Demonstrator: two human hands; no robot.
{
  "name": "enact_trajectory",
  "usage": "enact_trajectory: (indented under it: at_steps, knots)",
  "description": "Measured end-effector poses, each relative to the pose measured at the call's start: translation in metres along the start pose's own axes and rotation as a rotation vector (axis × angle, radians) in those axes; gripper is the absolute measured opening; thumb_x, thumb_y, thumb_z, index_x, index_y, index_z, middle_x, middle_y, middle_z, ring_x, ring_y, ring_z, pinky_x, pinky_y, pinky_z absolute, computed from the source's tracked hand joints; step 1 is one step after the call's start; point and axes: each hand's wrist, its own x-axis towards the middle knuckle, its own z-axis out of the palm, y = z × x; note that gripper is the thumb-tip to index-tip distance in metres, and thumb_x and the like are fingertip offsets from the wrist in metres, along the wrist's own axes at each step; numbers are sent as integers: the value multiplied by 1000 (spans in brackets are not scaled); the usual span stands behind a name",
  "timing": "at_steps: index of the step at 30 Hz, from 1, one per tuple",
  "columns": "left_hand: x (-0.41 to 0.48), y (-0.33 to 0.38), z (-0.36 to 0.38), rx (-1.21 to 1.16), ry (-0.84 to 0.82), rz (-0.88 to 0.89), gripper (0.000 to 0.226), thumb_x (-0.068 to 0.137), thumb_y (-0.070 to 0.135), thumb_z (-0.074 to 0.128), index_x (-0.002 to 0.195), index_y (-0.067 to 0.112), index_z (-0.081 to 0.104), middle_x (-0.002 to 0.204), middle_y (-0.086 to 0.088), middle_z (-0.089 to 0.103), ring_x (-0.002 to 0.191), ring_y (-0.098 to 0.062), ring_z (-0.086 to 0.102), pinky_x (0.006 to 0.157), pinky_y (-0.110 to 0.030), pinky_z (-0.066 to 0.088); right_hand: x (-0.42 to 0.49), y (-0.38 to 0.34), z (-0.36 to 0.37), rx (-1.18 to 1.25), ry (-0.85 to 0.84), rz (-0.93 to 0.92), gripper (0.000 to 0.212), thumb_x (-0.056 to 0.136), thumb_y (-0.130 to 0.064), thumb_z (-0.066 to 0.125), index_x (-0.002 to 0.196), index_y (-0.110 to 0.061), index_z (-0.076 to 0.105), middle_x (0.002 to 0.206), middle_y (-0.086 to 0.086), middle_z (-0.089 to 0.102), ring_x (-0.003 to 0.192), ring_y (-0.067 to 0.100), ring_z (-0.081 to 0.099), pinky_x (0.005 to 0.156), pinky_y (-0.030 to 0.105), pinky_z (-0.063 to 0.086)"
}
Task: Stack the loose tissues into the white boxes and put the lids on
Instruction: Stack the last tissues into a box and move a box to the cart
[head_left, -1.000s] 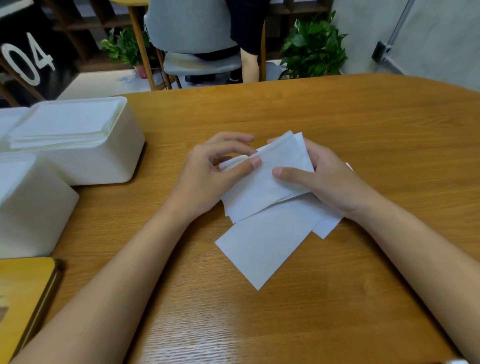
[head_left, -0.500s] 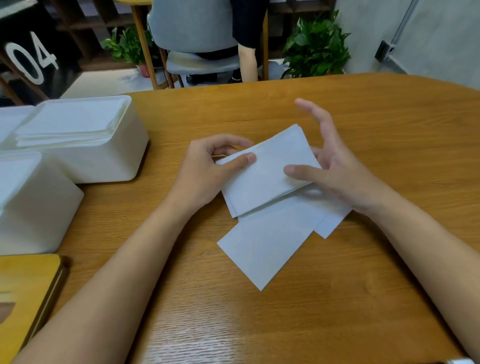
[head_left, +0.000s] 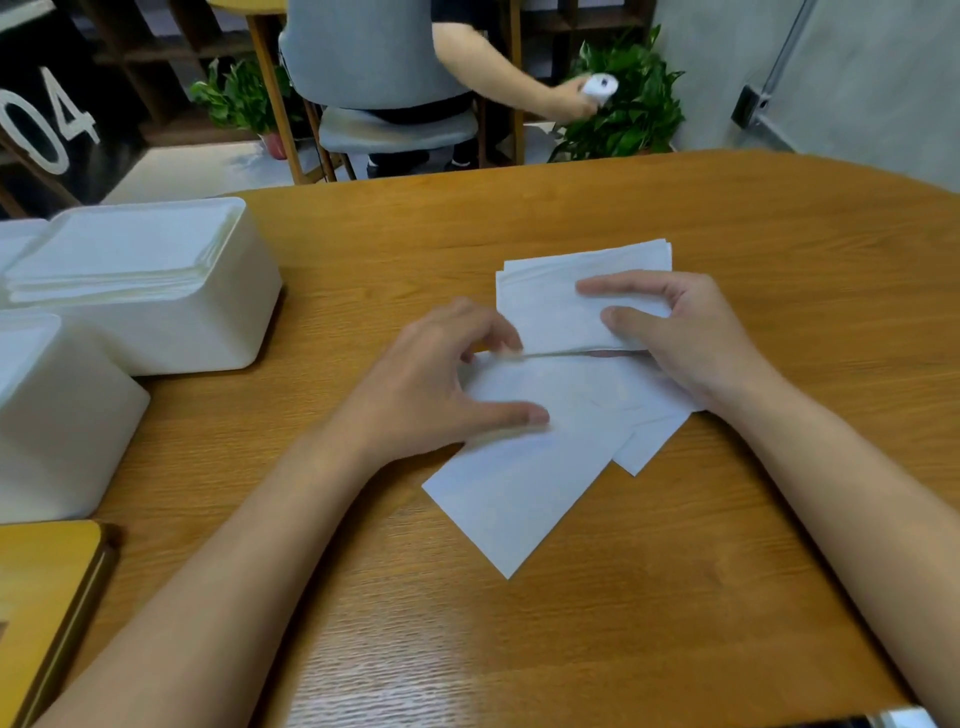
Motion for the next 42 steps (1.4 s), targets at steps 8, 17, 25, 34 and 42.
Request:
enact_trajectory:
  at_steps: [8,17,25,34,42]
  knots:
    - [2,3,-8,34,-110,-54,43,71,51,92,105,28,77,100,12,70,90,-4,62,72,-13,42,-2,4,6,-39,-9,-55,35,100,2,61,119,-22,78,117,-14,75,106,3,71,84,20,56]
    - [1,5,-11,-73,-37,68,17,90,31,83,104,23,84,107,13,75,97,0,68,81,-11,44,-6,-3,7,-88,-42,-97,22,101,-14,67,117,-23,79,115,-21,76,113,-7,66,97,19,49]
    - [0,9,-20,-238,86,83,13,96,27,76,104,19,84,105,11,76,101,-15,71,82,-29,52,-13,-13,13,-49,-116,-160,40,93,-55,67,116,-25,78,118,-20,76,118,-7,64,108,23,45]
    - [2,9,-22,-350,217,61,23,86,32,84,108,25,82,87,5,75,74,-22,65,67,-36,51,-30,-23,30,160,-400,-163,29,98,-46,60,81,-32,78,83,-9,72,78,8,67,67,24,48]
    - [4,16,-12,-179,442,149,31,85,31,88,109,15,78,91,6,72,77,-14,65,68,-34,54,-30,-18,37,72,-338,-172,9,96,-20,70,101,-21,76,89,-4,78,77,10,74,63,24,56]
